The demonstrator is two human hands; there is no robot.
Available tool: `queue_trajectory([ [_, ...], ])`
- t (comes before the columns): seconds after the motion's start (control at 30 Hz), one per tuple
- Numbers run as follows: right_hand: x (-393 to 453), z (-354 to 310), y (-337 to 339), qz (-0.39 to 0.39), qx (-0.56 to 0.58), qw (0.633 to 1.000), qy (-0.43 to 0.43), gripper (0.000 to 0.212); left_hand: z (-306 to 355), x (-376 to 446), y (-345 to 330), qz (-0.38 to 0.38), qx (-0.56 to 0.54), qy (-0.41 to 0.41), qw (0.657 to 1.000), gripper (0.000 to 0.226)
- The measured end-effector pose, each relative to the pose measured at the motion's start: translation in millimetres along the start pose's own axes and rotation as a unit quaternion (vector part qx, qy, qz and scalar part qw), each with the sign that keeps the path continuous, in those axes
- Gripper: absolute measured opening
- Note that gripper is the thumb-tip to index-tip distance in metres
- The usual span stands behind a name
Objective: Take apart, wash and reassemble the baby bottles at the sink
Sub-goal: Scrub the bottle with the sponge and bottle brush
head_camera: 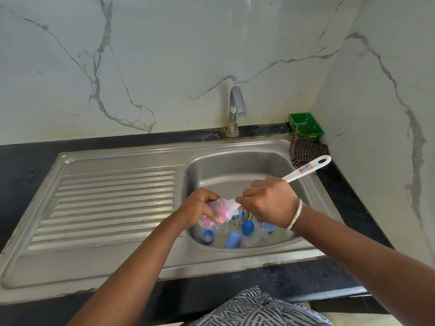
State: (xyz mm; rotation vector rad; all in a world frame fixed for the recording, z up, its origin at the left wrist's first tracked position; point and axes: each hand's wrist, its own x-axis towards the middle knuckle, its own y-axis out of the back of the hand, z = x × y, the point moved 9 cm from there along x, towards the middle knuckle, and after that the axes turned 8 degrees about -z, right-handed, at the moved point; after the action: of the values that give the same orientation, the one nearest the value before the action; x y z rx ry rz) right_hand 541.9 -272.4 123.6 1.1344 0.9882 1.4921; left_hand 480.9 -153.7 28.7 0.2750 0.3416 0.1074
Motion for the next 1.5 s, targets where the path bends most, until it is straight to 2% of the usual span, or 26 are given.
queue_trajectory([
  [0.1,-4.8,9.9,-10.1,-0.038,0.049,0.993,-0.100,0.036,3.1,-6.0,6.7,0.050,-0.006,-0.018,0.999,0.049],
  [0.17,-10.7,27.2,-23.7,-0.118,0.165,0.955,-0.216,0.043,13.2,-14.7,14.9,0.104,0.031,-0.058,0.992,0.064],
  [0.2,-15.4,32.4,-36.6,-0.163,0.266,0.913,-0.262,0.042,21.0,-18.8,18.4,0.128,0.076,-0.088,0.985,0.070],
  [0.27,-21.9,33.7,-52.2,-0.206,0.470,0.796,-0.322,0.037,31.9,-26.2,20.4,0.150,0.158,-0.148,0.965,0.072],
  [0.3,-25.3,32.2,-55.7,-0.217,0.544,0.735,-0.341,0.036,34.1,-29.5,18.8,0.151,0.187,-0.172,0.955,0.071],
  [0.37,-37.4,24.3,-62.3,-0.281,0.618,0.637,-0.365,0.037,39.8,-35.8,14.3,0.161,0.238,-0.204,0.936,0.068],
  [0.47,-58.8,5.5,-70.3,-0.381,0.657,0.527,-0.382,0.037,58.1,-46.7,2.7,0.183,0.304,-0.275,0.894,0.064],
  [0.5,-62.3,1.6,-71.1,-0.388,0.668,0.504,-0.386,0.037,62.4,-48.5,0.0,0.190,0.322,-0.296,0.879,0.062],
  [0.53,-63.5,-1.0,-73.2,-0.385,0.675,0.497,-0.388,0.037,64.9,-49.4,-1.8,0.195,0.332,-0.309,0.870,0.061],
  [0.57,-61.4,-1.5,-72.7,-0.374,0.672,0.508,-0.388,0.037,65.4,-49.6,-2.6,0.199,0.336,-0.313,0.866,0.060],
  [0.6,-57.1,1.7,-72.8,-0.350,0.659,0.542,-0.387,0.035,63.6,-48.5,-3.3,0.201,0.336,-0.311,0.866,0.060],
  [0.63,-50.4,7.3,-70.1,-0.315,0.636,0.593,-0.380,0.033,60.5,-46.9,-4.5,0.200,0.334,-0.305,0.869,0.060],
  [0.73,-28.9,20.1,-50.5,-0.223,0.480,0.787,-0.317,0.028,49.6,-41.9,-2.3,0.197,0.277,-0.262,0.903,0.062],
  [0.83,-15.9,16.1,-26.0,-0.172,0.244,0.928,-0.222,0.030,41.5,-32.9,4.8,0.153,0.155,-0.201,0.955,0.059],
  [0.87,-12.4,12.9,-16.4,-0.121,0.183,0.960,-0.172,0.034,36.7,-28.5,5.4,0.122,0.111,-0.167,0.972,0.058],
  [0.93,-12.4,8.0,-2.1,-0.034,0.121,0.989,-0.082,0.038,25.1,-20.3,7.1,0.071,0.047,-0.093,0.992,0.059],
  [1.0,-17.8,7.9,3.2,0.016,0.092,0.996,-0.012,0.029,12.5,-14.8,0.8,0.003,-0.019,-0.044,0.999,0.058],
  [1.07,-22.6,9.9,9.4,0.045,0.079,0.995,0.027,0.017,6.2,-13.4,-14.5,-0.092,-0.126,-0.019,0.988,0.052],
  [1.13,-28.5,11.5,12.8,0.060,0.090,0.993,0.038,0.016,9.4,-18.1,-30.4,-0.178,-0.228,0.005,0.957,0.040],
  [1.2,-33.1,13.0,10.0,0.046,0.127,0.991,0.015,0.019,12.6,-22.7,-36.6,-0.199,-0.257,0.015,0.946,0.036],
  [1.27,-34.0,17.0,-0.9,-0.006,0.187,0.981,-0.051,0.025,11.4,-19.1,-30.8,-0.146,-0.187,0.017,0.971,0.039],
  [1.33,-35.0,21.0,-23.6,-0.118,0.258,0.948,-0.146,0.025,14.1,-11.9,-16.8,-0.043,0.000,-0.003,0.999,0.042],
  [1.37,-35.7,21.5,-34.6,-0.170,0.294,0.920,-0.196,0.024,18.8,-10.3,-10.6,0.014,0.087,-0.021,0.996,0.040],
  [1.43,-34.4,18.1,-47.8,-0.220,0.399,0.845,-0.280,0.018,30.1,-11.8,-5.3,0.101,0.207,-0.064,0.971,0.043],
  [1.47,-33.6,15.5,-52.1,-0.217,0.474,0.794,-0.313,0.020,36.5,-13.6,-5.1,0.133,0.253,-0.096,0.953,0.046],
  [1.5,-34.7,13.3,-57.5,-0.213,0.554,0.727,-0.345,0.023,41.3,-15.9,-5.3,0.159,0.295,-0.126,0.934,0.051],
])
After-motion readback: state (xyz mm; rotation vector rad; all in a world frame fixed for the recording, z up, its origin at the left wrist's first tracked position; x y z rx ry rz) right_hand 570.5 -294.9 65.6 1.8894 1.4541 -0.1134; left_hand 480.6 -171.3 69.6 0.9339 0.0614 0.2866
